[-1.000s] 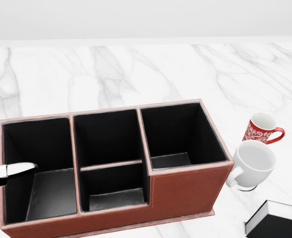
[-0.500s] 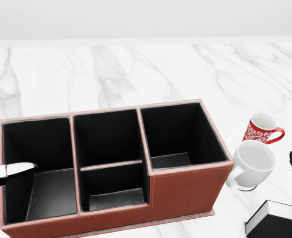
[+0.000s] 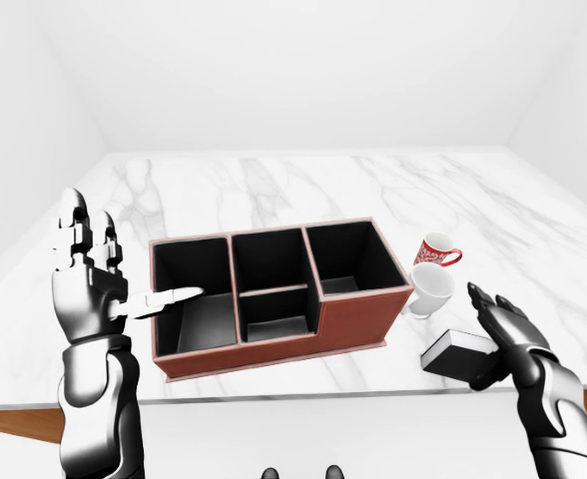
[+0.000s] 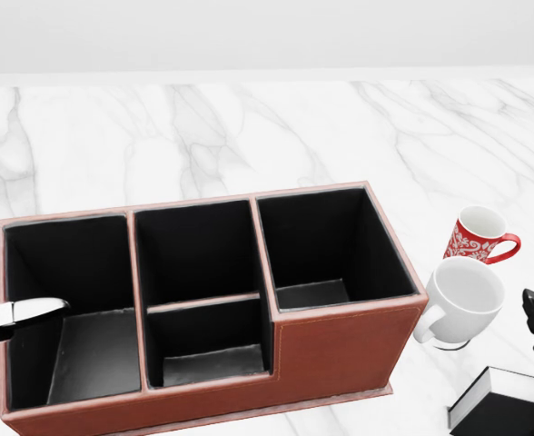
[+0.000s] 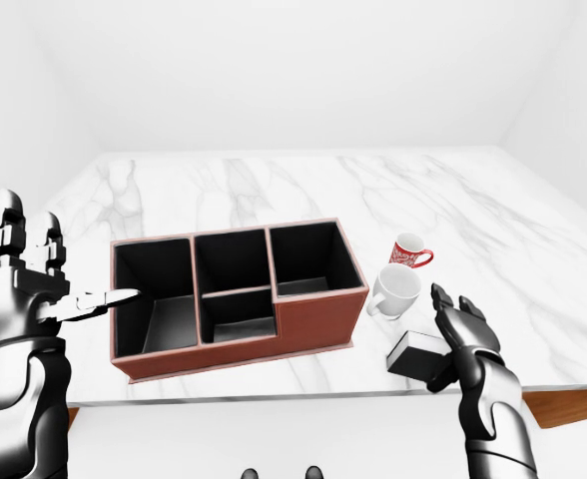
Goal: Pick up the book and place it in the right compartment of the caddy.
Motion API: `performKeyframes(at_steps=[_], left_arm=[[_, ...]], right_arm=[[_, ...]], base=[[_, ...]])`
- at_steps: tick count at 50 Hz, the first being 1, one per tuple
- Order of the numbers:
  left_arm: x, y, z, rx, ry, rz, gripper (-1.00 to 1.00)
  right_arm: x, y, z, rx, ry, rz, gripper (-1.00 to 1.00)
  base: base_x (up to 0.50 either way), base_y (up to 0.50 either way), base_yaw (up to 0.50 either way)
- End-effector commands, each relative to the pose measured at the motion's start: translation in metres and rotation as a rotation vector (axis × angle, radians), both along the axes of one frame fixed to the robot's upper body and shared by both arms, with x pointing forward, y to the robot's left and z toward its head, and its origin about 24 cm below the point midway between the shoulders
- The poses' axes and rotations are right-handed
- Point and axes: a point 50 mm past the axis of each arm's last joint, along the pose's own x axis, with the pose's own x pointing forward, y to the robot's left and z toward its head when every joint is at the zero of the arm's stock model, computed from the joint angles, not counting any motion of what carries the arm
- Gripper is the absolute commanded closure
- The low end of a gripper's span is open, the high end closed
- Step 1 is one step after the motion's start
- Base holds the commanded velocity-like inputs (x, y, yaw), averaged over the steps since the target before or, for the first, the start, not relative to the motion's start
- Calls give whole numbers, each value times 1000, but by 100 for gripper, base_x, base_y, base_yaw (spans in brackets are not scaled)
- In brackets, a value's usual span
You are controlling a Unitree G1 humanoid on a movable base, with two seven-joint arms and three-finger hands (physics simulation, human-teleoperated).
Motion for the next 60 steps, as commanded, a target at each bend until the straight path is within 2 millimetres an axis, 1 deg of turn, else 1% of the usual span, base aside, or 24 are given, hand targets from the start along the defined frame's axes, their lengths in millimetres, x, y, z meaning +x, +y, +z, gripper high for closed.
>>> performKeyframes(at_steps=[1,11,12,13,14,30,37,41,42,48,50,51,56,58,59,60], left_arm=[[2,-1,-4,-5,17,6,-100],[2,-1,-4,-5,16,6,-100],[1,-1,-3,-4,12,6,-100],[1,-1,-3,-4,12,6,-100],[2,-1,-4,-5,17,6,-100],[2,-1,-4,-5,18,6,-100],[1,-1,-2,-3,9,6,-100],[1,-1,-2,-2,9,6,-100],[1,-1,-2,-2,7,6,-100],[1,-2,0,0,1,5,-100],[1,-1,-1,-1,4,6,-100],[2,-1,-2,-3,11,5,-100],[3,-1,-3,-5,14,5,-100],[2,-1,-3,-4,12,5,-100],[2,-1,-3,-4,13,5,-100],[2,-1,-4,-5,16,5,-100]], right_arm=[[0,1,-17,19,36,6,-100],[-2,4,-20,50,52,17,-100],[-2,5,-21,56,52,20,-94],[-2,5,-21,64,56,22,23],[-3,6,-22,70,62,29,100],[-5,10,-22,99,73,44,100],[-2,15,-7,111,45,70,100],[0,19,11,104,6,90,100],[0,22,22,102,-18,104,100],[3,28,58,106,-77,134,100],[4,29,65,88,-95,140,100],[6,33,77,112,-121,160,100],[4,41,104,48,-226,194,100],[1,45,121,8,-295,210,100],[0,46,126,-3,-315,213,100],[-3,48,142,-40,-373,225,100]], base=[[0,0,0],[0,0,0],[0,0,0],[0,0,0],[0,0,0],[0,0,0],[0,0,0],[0,0,0],[0,0,0],[0,0,0],[0,0,0],[0,0,0],[0,0,0],[0,0,0],[0,0,0],[0,0,0]])
